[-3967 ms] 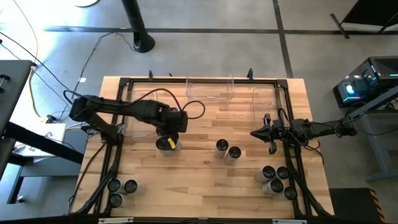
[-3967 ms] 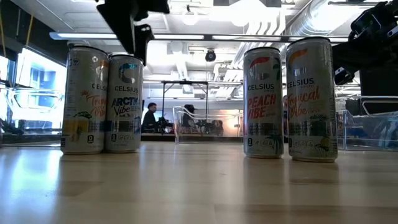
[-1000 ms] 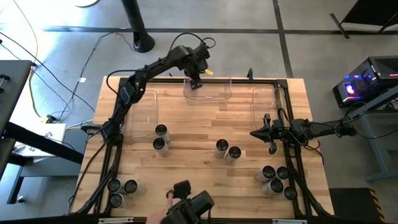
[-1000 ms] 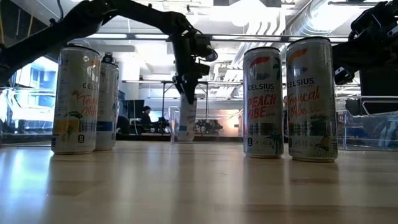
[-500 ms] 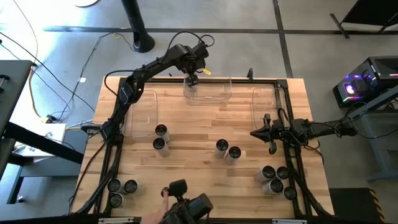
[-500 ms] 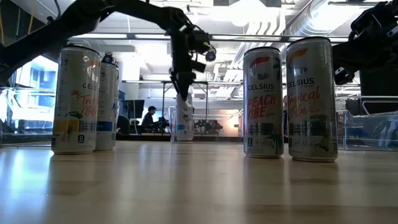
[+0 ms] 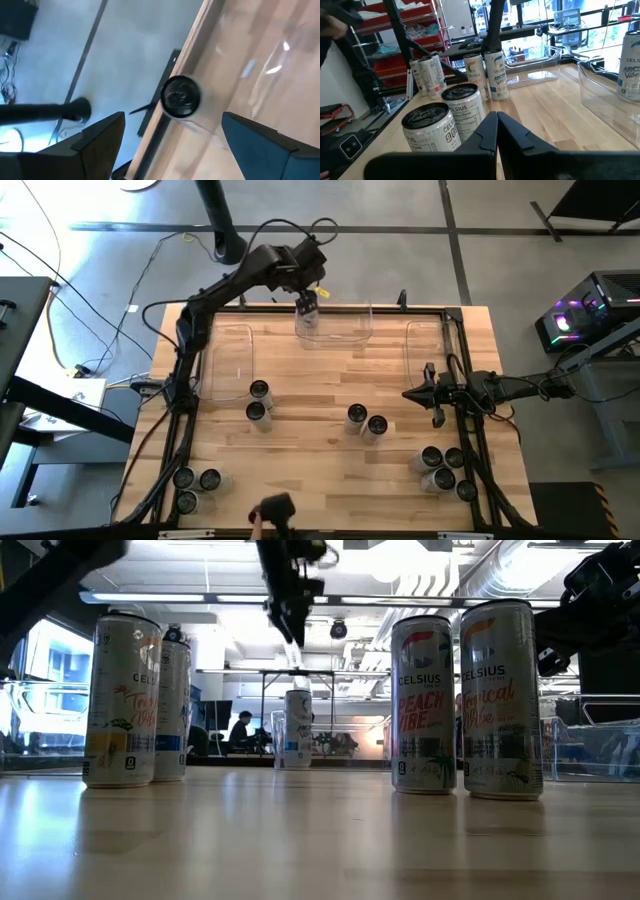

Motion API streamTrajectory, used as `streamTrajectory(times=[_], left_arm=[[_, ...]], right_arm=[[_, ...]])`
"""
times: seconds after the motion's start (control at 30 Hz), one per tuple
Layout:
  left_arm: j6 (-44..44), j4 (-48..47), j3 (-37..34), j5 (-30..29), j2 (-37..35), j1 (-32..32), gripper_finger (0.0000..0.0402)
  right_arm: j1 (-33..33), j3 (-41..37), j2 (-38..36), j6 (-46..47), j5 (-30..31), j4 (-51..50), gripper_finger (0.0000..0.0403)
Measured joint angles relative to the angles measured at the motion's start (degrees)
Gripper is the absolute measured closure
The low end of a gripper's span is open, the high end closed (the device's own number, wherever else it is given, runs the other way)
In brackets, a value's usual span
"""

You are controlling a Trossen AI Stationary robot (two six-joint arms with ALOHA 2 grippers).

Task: Sort soda cans
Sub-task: Put the white and blue soda can into the middle transparent bin

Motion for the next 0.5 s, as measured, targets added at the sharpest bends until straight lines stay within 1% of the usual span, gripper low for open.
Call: streamTrajectory(times=[0.07,0.17,0.27,0.4,0.5], left_arm=[[-2.17,-0.37,-0.38,0.85,-2.28,-2.35,0.0074],[-5.62,-1.78,-1.87,5.1,-5.78,-7.64,0.0074],[-7.59,-1.61,-7.22,5.07,-9.39,-15.88,0.0074],[-11.74,2.81,-19.08,-0.27,-15.16,-28.36,0.0079],[-15.5,4.22,-29.46,-7.48,-20.39,-35.78,0.008]], right_arm=[[0.0,-0.02,-0.01,0.0,0.0,0.0,0.0402],[0.0,-0.01,-0.02,0.0,-0.02,-0.01,0.0402],[0.0,0.0,0.0,0.0,-0.05,0.0,0.0402],[0.0,0.0,0.0,0.0,-0.24,-0.02,0.0402],[0.0,0.0,0.01,0.0,-0.22,-0.02,0.0402]])
